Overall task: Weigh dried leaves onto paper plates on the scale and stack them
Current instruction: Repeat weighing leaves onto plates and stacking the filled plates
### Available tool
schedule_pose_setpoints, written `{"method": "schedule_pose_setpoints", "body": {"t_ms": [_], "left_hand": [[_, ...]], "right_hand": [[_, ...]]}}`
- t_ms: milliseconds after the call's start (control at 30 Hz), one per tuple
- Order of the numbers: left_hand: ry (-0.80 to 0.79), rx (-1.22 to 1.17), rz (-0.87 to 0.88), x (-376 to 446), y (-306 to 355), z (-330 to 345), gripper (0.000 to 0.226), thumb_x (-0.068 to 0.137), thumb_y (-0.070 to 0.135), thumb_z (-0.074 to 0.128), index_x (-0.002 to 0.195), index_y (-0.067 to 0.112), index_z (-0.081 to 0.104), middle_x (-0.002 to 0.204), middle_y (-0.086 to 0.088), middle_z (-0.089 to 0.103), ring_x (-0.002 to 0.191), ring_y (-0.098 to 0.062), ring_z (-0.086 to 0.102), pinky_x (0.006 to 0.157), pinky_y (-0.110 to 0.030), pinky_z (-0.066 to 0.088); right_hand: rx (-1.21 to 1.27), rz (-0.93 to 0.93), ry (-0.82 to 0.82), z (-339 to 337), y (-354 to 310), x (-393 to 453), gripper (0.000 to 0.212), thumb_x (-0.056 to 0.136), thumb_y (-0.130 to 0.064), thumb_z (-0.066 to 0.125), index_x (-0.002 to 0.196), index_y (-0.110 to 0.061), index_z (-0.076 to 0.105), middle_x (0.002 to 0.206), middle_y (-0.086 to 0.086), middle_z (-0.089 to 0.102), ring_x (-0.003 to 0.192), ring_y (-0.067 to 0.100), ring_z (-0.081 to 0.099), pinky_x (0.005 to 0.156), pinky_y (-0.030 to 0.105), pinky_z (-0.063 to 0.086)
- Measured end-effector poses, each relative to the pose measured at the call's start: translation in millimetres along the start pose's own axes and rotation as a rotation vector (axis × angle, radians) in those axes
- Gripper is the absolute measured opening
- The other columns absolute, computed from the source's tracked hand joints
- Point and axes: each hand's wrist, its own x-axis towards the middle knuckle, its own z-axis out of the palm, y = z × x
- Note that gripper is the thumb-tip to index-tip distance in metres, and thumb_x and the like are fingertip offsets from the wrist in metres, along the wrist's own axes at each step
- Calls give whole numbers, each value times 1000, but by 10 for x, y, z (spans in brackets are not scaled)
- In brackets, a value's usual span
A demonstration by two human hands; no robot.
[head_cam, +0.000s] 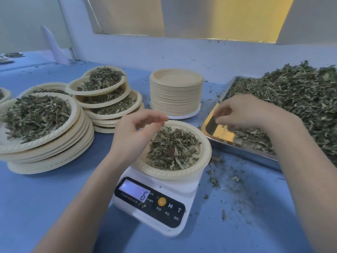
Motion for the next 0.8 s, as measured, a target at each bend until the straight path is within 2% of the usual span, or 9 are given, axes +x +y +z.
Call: {"method": "schedule_pose_setpoints", "body": {"t_ms": [67, 167, 267, 367, 467, 600, 667, 733, 800], "left_hand": [[-6, 8, 19, -2, -7, 14, 22, 82, 7, 64, 84, 26, 73, 82, 9, 72, 86, -11, 63, 83, -26, 45], [-13, 34, 34, -8, -10, 34, 19, 75, 18, 59, 84, 29, 73, 83, 12, 70, 85, -6, 61, 77, -11, 42], [-8, 50, 28, -3, -9, 36, 20, 72, 22, 59, 83, 32, 73, 82, 15, 69, 84, -3, 60, 77, -11, 41], [-2, 39, 23, 4, -2, 24, 20, 71, 23, 59, 83, 31, 73, 80, 14, 68, 82, -2, 59, 75, -12, 42], [0, 36, 15, 7, -8, 21, 21, 71, 23, 59, 84, 30, 73, 79, 14, 68, 81, -3, 59, 75, -13, 43], [-3, 30, 16, 10, -13, 20, 21, 71, 23, 59, 83, 31, 73, 80, 13, 68, 82, -5, 60, 76, -15, 43], [0, 35, 25, 12, -20, 10, 21, 72, 22, 59, 83, 32, 73, 82, 10, 69, 83, -6, 60, 78, -20, 43], [4, 35, 35, 18, -30, -3, 21, 73, 21, 59, 82, 33, 73, 82, 9, 69, 83, -6, 60, 79, -23, 42], [8, 28, 36, 22, -36, -10, 21, 72, 22, 59, 82, 35, 73, 82, 11, 69, 83, -5, 59, 80, -23, 41]], "right_hand": [[-147, 118, -95, 9, 190, 34, 33, 89, -31, 62, 119, -19, 64, 106, 2, 67, 72, 13, 61, 73, 24, 47], [-157, 215, -222, 131, 346, 73, 50, 85, -35, 67, 131, -19, 55, 116, 5, 60, 88, 19, 62, 74, 24, 46], [-175, 250, -245, 251, 408, 117, 60, 82, -42, 66, 137, -26, 48, 136, 6, 50, 119, 27, 49, 95, 33, 41], [-204, 288, -258, 284, 458, 108, 48, 82, -44, 60, 125, -24, 56, 116, 5, 60, 104, 25, 55, 90, 35, 48], [-132, 263, -226, 289, 453, 124, 31, 78, -31, 68, 104, -13, 68, 83, 1, 69, 67, 16, 64, 63, 26, 55], [53, 222, -170, 315, 329, 159, 34, 80, -20, 70, 112, -24, 62, 95, 1, 64, 58, 15, 65, 55, 25, 53], [3, 210, -177, 348, 306, 170, 42, 83, -31, 66, 123, -30, 55, 89, 0, 67, 63, 15, 66, 64, 27, 55], [-152, 222, -204, 375, 288, 180, 47, 88, -47, 55, 132, -31, 49, 103, 3, 65, 89, 21, 64, 87, 34, 51], [-203, 226, -257, 386, 259, 183, 46, 92, -49, 47, 131, -24, 51, 109, 4, 60, 98, 24, 56, 92, 34, 45]]}}
